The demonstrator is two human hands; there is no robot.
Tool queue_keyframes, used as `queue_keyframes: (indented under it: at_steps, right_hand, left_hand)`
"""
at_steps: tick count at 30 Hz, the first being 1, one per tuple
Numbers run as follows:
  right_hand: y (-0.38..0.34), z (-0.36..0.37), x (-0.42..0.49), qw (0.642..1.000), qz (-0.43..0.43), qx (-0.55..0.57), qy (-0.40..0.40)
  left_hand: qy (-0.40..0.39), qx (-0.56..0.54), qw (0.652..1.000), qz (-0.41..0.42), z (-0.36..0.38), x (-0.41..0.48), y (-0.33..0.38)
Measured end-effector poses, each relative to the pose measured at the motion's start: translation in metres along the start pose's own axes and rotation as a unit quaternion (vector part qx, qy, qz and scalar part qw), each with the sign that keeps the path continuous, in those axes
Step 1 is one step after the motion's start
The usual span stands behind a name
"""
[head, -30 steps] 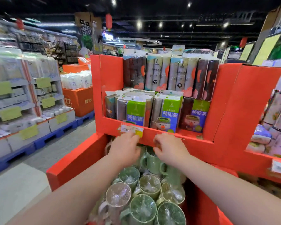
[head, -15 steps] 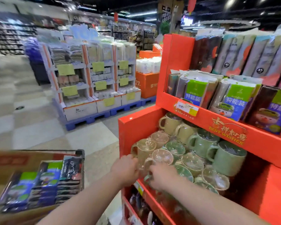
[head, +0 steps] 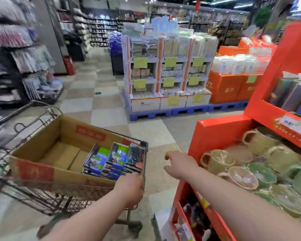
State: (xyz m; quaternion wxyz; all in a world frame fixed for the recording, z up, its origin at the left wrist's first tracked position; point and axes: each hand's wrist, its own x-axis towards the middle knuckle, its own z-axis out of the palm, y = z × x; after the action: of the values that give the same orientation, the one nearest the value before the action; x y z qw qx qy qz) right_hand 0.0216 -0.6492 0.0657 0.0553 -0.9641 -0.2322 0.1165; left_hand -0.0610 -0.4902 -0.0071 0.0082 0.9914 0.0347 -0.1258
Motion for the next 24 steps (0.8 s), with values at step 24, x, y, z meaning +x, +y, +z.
queue_keyframes:
  at_steps: [24]
  right_hand:
    - [-0.23, 0.106, 0.136, 0.995, 0.01, 0.009, -0.095]
  left_hand:
    - [0.046, -0.015, 0.999, -0.011, -0.017, 0.031, -0.292]
